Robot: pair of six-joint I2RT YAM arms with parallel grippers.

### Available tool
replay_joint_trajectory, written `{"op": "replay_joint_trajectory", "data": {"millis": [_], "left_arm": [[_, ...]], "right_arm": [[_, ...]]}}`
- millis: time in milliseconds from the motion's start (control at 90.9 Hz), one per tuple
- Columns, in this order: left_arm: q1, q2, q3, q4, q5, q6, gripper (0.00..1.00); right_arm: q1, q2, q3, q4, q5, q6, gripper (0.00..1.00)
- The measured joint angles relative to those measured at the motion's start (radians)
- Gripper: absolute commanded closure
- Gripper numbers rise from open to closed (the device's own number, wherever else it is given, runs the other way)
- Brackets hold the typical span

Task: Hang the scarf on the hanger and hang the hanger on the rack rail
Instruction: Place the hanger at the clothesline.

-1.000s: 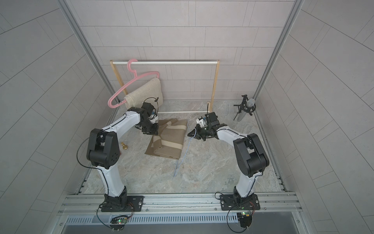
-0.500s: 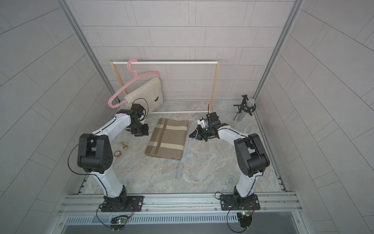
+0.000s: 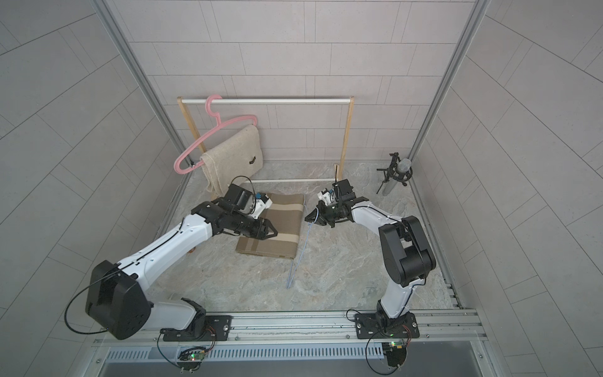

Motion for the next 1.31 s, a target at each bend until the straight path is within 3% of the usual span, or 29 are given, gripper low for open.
{"op": "replay_joint_trajectory", "data": {"millis": [176,572,748,914,1068,1211,1310], "left_arm": [[-0.108,-0.034,-0.144,0.167,0.076,-0.083,0.48],[-0.247,0.190,-0.105,0.359,0.014,-0.115,0.48],[-0.277,0.278,-0.050,0.391,-0.001,-0.119,0.61],[-0.298,0.298,-0.041,0.408,-0.013,-0.119,0.81],[-0.299,0.290,-0.042,0.407,-0.025,-0.112,0.99],[-0.298,0.256,-0.046,0.401,-0.021,-0.112,1.00],[-0.299,0.233,-0.058,0.398,-0.013,-0.111,1.00]], "right_arm": [[0.000,-0.003,0.000,0.001,-0.002,0.008,1.00],[0.000,-0.022,-0.024,0.049,-0.009,0.063,1.00],[0.000,-0.034,-0.036,0.065,-0.011,0.080,1.00],[0.000,-0.034,-0.036,0.069,-0.011,0.092,1.00],[-0.008,-0.040,-0.036,0.068,-0.008,0.099,0.89],[-0.032,-0.049,-0.034,0.072,0.014,0.112,0.73],[-0.060,-0.049,-0.014,0.070,0.046,0.120,0.67]]}}
